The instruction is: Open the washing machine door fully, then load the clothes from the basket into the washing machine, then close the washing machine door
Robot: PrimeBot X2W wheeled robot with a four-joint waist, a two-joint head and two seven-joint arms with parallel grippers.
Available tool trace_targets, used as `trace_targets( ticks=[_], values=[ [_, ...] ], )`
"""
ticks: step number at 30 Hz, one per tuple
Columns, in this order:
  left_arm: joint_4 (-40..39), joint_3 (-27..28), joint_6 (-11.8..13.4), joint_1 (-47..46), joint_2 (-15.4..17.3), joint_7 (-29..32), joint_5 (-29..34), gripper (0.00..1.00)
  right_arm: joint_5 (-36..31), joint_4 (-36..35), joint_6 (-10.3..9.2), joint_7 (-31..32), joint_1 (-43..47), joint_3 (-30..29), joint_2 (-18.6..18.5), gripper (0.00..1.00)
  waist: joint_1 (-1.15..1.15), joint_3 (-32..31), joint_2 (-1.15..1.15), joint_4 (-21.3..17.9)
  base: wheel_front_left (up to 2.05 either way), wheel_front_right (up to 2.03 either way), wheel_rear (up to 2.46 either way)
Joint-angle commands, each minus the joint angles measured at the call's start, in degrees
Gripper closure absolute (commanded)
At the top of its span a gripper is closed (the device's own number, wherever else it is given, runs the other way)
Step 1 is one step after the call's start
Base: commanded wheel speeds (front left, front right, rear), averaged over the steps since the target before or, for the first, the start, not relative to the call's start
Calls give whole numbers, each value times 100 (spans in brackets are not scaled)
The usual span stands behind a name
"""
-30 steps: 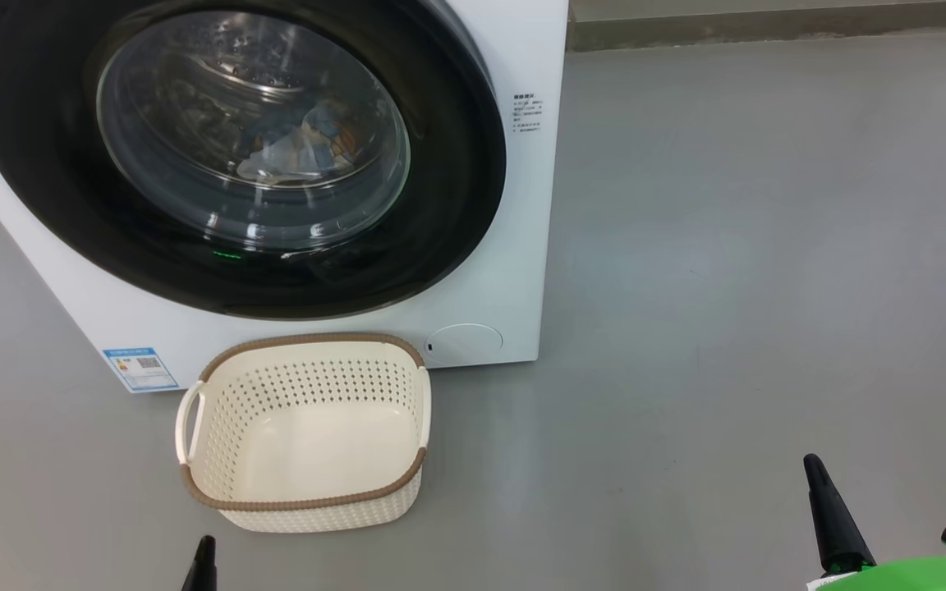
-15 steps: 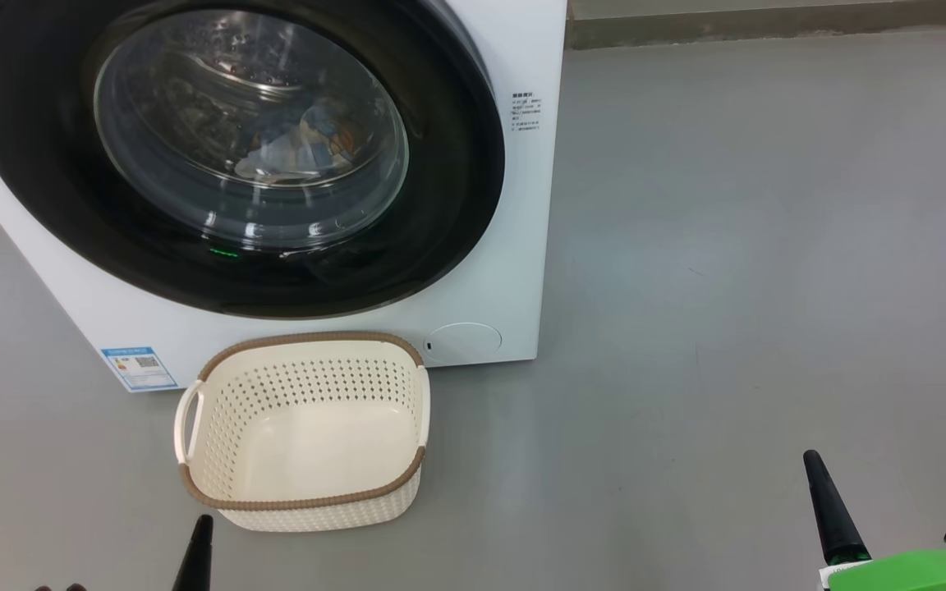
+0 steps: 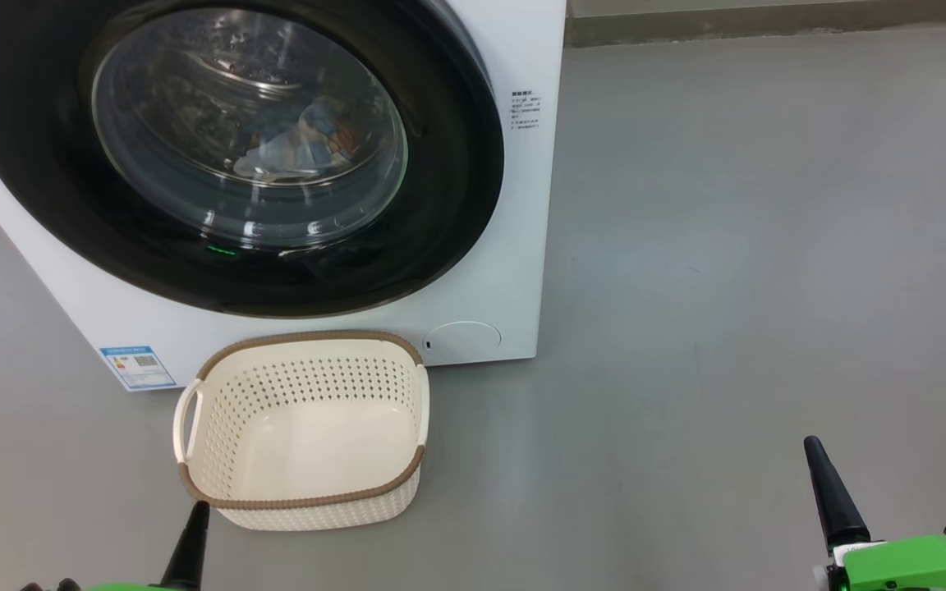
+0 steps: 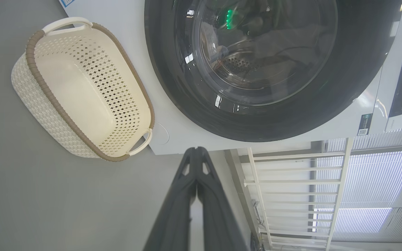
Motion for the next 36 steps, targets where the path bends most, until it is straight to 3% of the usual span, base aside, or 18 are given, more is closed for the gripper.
trace_targets(
  ticks=[1, 25, 36],
  values=[
    [-160, 185, -36, -306, 116, 33, -122, 100, 156, -113, -26, 48, -267, 71, -61, 100, 0, 1, 0, 0, 0, 0, 0],
    [-183, 421, -165, -567, 150, 436, -1460, 100, 1794, 132, -33, 466, -574, 10, -40, 100, 0, 27, 0, -13, 0, 0, 0],
    [-183, 423, -166, -568, 150, 439, -1468, 100, 1787, 135, -33, 486, -577, -11, -25, 100, -1, 27, 0, -13, 0, 0, 0]
  ],
)
